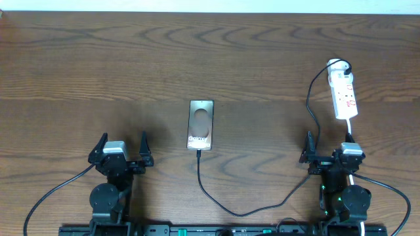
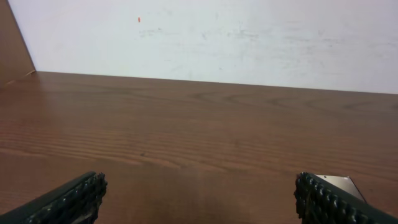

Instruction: Plug charger to phone and switch on socket

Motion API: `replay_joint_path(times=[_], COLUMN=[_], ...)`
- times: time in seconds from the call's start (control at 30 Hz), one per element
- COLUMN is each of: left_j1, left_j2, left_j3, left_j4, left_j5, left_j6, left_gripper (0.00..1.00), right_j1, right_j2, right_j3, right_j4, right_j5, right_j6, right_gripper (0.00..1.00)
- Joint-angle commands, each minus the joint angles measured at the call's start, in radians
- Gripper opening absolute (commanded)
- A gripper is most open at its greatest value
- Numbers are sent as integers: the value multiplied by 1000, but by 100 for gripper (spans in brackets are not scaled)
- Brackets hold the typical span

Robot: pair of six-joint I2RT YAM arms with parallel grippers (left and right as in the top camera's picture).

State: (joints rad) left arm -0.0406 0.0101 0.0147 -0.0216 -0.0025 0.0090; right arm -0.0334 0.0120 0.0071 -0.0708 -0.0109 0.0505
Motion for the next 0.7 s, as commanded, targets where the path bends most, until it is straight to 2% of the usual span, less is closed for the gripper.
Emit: replay_joint_path(times=[0.0, 0.67], left_j1=[5, 5], left_j2=[-6, -6], left_j3=[-11, -11], left_j4=[-49, -49], left_j5=[-13, -13], left_j6=[21, 21], left_gripper=[98, 98], right_j1=[16, 42], right_j2=[-8, -8], right_j3=[-3, -2], right_j4=[-1, -1], right_j5=[-6, -6], right_j6=[-11, -11], right_gripper=[99, 99])
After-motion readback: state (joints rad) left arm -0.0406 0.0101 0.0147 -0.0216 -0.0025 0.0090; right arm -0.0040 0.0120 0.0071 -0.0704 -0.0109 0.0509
